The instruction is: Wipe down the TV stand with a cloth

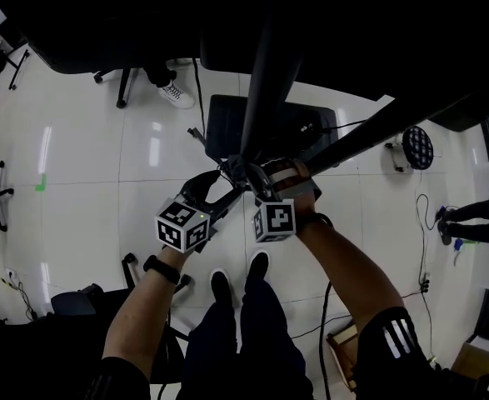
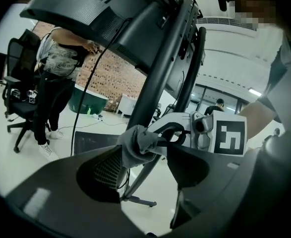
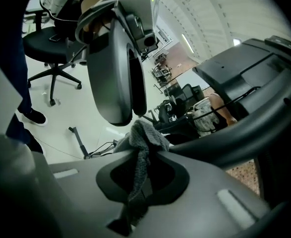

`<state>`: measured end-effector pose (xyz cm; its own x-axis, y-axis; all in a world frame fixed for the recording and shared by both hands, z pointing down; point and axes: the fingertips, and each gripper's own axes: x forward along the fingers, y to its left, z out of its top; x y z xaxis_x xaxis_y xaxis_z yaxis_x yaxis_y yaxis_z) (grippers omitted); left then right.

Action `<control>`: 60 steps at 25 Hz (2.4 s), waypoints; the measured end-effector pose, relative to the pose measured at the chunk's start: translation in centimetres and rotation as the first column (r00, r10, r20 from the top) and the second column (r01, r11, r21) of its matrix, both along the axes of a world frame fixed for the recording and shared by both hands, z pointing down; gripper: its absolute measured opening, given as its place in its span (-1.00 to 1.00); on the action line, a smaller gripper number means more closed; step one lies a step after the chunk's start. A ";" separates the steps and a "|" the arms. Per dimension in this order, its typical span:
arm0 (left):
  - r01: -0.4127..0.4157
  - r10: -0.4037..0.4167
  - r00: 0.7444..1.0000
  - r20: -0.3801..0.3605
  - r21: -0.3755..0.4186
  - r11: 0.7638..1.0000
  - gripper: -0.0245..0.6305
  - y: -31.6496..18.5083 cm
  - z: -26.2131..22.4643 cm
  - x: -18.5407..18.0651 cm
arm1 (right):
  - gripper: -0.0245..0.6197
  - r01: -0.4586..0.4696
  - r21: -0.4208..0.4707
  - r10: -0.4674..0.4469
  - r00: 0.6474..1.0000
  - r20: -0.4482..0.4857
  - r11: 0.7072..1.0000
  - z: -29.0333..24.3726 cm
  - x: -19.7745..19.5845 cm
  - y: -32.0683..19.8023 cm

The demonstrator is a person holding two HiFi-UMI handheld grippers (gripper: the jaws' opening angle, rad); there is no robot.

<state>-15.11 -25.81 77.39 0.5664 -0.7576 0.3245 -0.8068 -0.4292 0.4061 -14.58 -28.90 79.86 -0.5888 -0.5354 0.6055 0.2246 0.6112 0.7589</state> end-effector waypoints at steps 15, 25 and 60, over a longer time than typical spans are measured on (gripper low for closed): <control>-0.003 0.000 1.000 -0.026 -0.106 0.994 0.02 0.0 8.9 1.2 | -0.87 -0.040 -0.110 0.023 0.989 -0.147 0.993 13.4 1.1 -0.2; -0.026 0.022 0.999 -0.033 -0.116 0.993 0.04 1.3 8.4 2.2 | -0.87 -0.096 -0.178 0.083 0.994 -0.077 0.979 11.9 2.4 0.6; -0.237 0.208 0.972 0.114 0.489 0.840 0.01 7.2 -45.3 10.5 | -0.87 -0.223 0.202 0.080 0.835 0.545 0.954 -55.4 13.7 5.0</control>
<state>-4.61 -18.59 32.11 0.7317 -0.6812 -0.0251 -0.6796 -0.7319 0.0498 -0.90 -23.90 24.41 -0.6770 -0.7332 0.0640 -0.3307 0.3807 0.8635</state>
